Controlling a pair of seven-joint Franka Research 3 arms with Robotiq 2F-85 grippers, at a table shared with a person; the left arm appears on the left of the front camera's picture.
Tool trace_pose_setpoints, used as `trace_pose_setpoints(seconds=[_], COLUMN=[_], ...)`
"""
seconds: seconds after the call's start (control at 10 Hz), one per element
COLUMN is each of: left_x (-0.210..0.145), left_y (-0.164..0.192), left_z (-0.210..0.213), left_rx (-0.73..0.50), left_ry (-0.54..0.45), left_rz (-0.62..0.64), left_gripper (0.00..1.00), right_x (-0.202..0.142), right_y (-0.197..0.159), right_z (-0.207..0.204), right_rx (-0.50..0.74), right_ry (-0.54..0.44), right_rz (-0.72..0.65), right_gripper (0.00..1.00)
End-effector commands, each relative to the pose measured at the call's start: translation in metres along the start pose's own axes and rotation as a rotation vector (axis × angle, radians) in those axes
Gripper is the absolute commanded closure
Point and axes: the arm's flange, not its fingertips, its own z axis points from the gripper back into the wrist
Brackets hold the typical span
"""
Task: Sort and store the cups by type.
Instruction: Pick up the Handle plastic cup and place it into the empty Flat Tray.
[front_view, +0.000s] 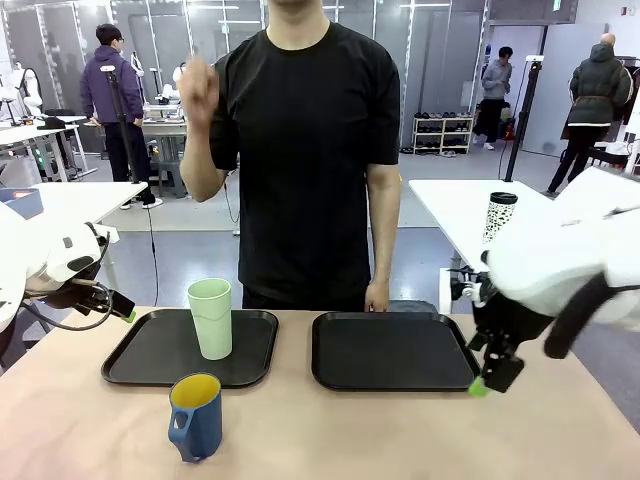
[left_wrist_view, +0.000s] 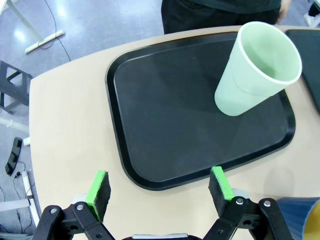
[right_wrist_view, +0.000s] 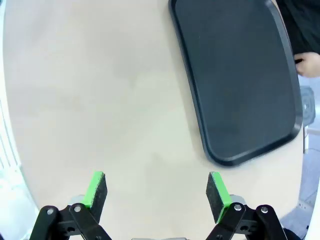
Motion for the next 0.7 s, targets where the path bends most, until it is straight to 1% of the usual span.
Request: trace_pose_setpoints(seconds=[0.0,0.2,0.3,0.6], left_x=[0.001,0.001,0.001,0.001], left_y=[0.0,0.0,0.0,0.0], left_z=[0.001,0.001,0.001,0.001], left_rx=[0.001,0.001,0.001,0.001], left_ry=[-0.003,-0.003,-0.003,-0.003], left_rz=[0.001,0.001,0.001,0.001], left_gripper=[0.0,0.0,0.0,0.0], right_x=[0.003,0.007,-0.005,-0.005], right_y=[-0.003,-0.007,-0.001,-0.001], right_z=[0.009,0.003,0.012,0.012], right_rx=[0.049,0.057,0.029,0.029], right_ry=[0.056,0.027,0.039,0.039], right_rz=[0.011,0.017,0.027,0.027], right_gripper=[0.0,0.0,0.0,0.0])
